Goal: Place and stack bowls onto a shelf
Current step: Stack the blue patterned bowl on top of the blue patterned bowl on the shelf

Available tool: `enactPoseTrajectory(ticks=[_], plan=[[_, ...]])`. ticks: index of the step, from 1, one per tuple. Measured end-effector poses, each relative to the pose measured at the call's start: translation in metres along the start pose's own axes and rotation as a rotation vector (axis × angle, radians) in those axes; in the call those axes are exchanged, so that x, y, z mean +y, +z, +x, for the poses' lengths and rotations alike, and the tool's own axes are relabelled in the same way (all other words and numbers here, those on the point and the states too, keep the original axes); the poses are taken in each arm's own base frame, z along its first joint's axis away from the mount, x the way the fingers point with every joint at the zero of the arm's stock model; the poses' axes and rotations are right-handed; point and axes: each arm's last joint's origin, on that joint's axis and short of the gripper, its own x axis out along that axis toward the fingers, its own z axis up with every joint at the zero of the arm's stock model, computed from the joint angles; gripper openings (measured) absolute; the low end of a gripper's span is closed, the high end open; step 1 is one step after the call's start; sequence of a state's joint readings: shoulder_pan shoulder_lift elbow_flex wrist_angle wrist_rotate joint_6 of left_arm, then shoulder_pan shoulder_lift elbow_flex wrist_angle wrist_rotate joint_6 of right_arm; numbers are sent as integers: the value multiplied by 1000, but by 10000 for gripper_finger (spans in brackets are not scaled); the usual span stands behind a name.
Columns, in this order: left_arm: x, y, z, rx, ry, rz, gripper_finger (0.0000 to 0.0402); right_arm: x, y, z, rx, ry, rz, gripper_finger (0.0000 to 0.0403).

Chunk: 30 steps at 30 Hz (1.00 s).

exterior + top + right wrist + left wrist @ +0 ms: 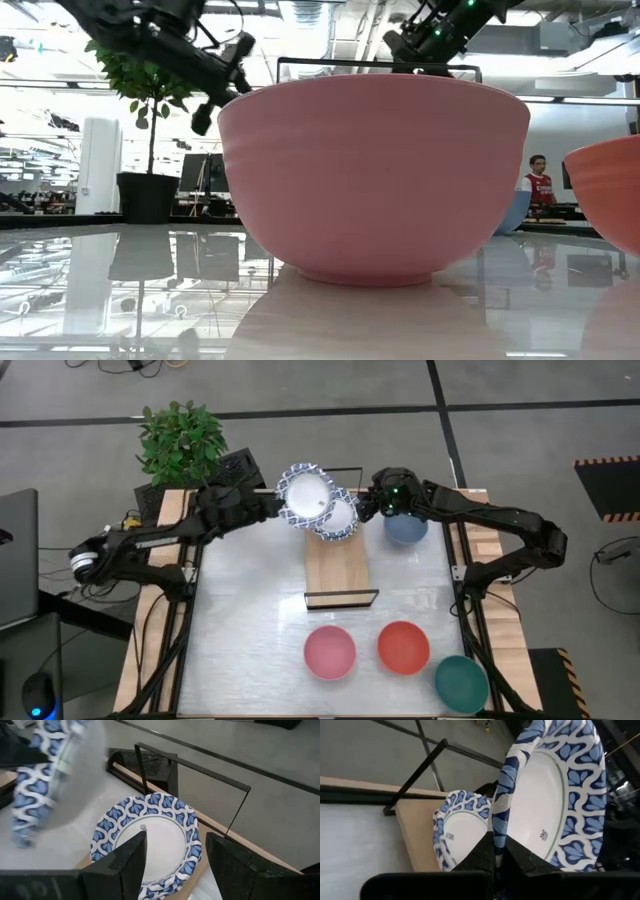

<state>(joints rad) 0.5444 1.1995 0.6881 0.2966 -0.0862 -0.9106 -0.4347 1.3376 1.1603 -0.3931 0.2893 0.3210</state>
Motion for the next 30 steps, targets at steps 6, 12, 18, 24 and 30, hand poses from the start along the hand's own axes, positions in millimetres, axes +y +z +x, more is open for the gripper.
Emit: enactPoseTrajectory(ticks=[6,12,18,24,30], plan=[[-7,5,37,42,10,35,0,-1,-3,1,29,-9,-9,228],[-10,1,73,167,65,93,0,-1,-6,1,52,-15,-17,228],[-7,-3,101,222,129,134,0,-2,-8,1,79,-24,-25,228],[4,-7,116,314,181,133,0,-3,-10,1,100,-32,-32,228],[12,-5,116,343,210,115,0,-3,-10,1,103,-33,-32,228]])
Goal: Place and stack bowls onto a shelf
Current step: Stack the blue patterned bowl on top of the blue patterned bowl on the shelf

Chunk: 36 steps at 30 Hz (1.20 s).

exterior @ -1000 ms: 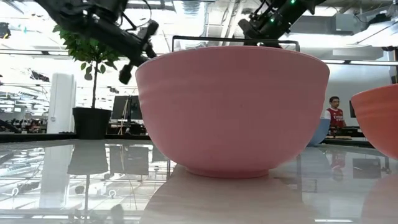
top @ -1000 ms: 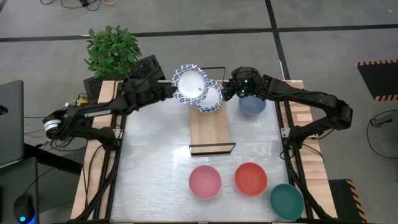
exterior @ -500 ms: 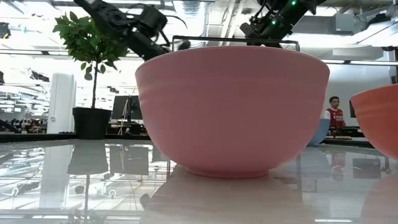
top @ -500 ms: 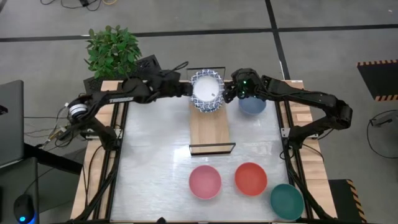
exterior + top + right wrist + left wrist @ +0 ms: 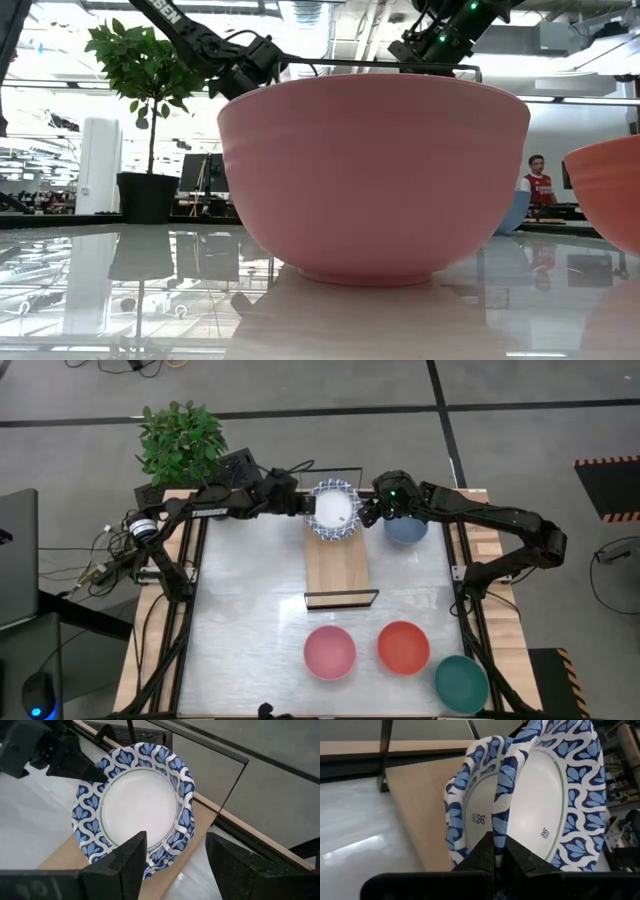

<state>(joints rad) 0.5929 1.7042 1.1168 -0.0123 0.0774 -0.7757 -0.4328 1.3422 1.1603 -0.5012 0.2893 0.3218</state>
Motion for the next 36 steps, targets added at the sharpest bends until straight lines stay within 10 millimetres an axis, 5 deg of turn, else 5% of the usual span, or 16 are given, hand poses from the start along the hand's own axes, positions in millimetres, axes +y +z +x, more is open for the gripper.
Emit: enactPoseTrajectory(ticks=[8,25,36], plan=[[1,1,0,26,-32,74,23,0,0,0,0,0,0,228],[5,4,-1,40,-39,189,210,0,1,0,-5,2,1,228],[13,5,-3,77,-1,223,226,0,1,0,-5,2,-4,228]])
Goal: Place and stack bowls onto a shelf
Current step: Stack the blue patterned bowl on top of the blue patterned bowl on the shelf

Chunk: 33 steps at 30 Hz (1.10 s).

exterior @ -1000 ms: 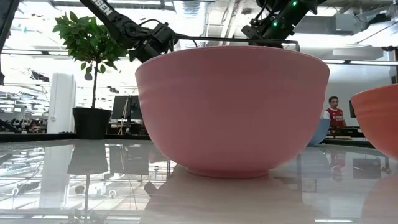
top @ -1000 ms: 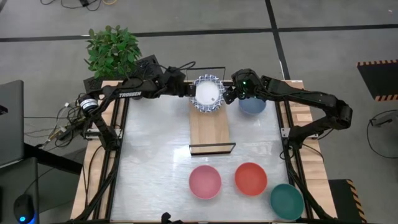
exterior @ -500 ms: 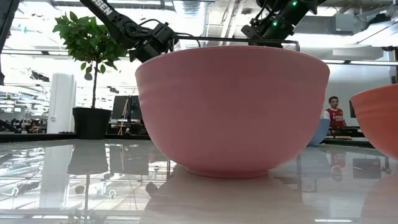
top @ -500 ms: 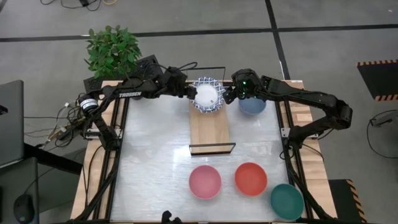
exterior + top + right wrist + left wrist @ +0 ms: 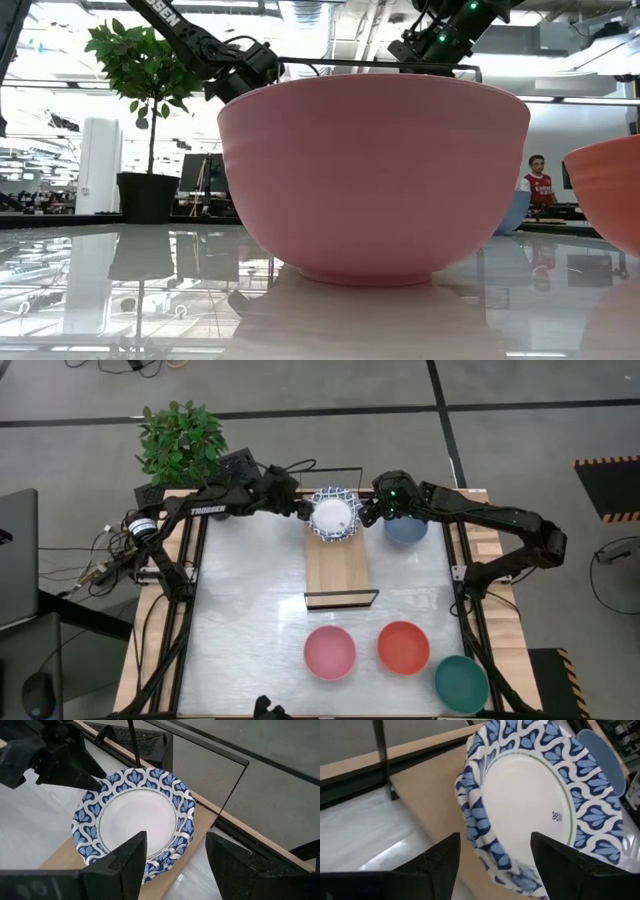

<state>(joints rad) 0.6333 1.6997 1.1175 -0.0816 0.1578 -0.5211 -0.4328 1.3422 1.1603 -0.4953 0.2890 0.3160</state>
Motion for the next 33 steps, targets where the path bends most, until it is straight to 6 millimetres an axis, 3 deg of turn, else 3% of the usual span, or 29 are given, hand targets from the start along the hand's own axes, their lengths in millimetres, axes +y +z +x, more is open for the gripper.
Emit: enactPoseTrajectory(ticks=[12,24,33], plan=[[7,8,-23,0,50,80,226,0,-5,6,-25,7,-20,228],[-8,10,-56,-3,29,159,226,-4,-51,39,-130,43,4,228],[-30,-2,-56,20,-23,214,226,-11,-73,49,-138,38,42,228]])
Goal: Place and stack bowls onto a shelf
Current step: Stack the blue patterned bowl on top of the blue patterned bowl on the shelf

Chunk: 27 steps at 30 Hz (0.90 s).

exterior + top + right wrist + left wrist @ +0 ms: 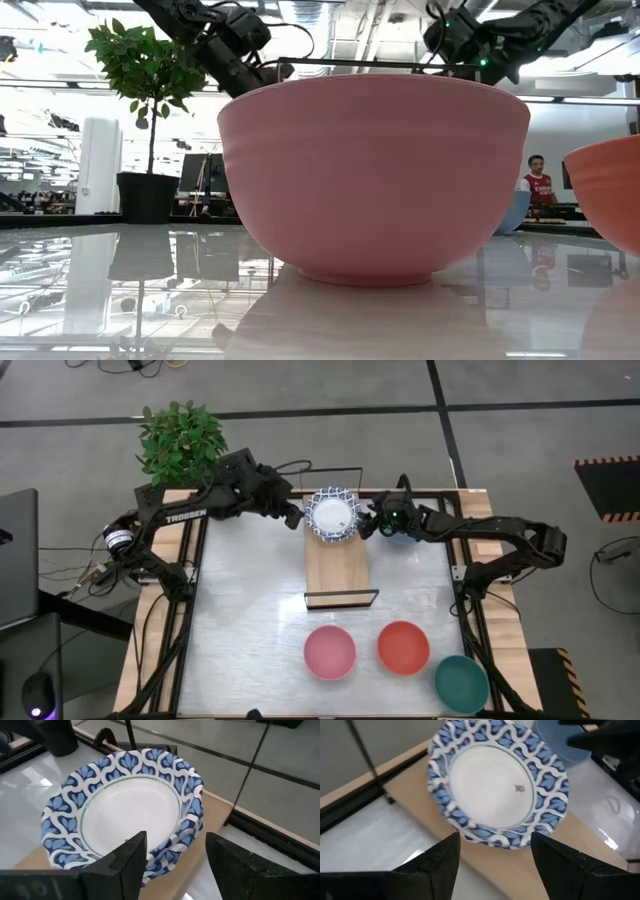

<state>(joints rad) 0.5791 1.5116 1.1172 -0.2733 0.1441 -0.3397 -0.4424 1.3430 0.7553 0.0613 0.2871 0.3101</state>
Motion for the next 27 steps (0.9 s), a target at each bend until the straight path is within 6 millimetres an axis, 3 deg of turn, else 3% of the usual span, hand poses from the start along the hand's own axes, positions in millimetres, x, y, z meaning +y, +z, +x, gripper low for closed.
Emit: enactPoseTrajectory(ticks=[9,19,27], plan=[[-14,-5,2,5,-5,54,226,0,2,2,-36,7,6,228],[-13,-5,2,4,-3,60,226,7,-16,31,11,33,-59,228],[-13,-5,2,0,8,85,226,8,-13,29,-12,40,-53,228]])
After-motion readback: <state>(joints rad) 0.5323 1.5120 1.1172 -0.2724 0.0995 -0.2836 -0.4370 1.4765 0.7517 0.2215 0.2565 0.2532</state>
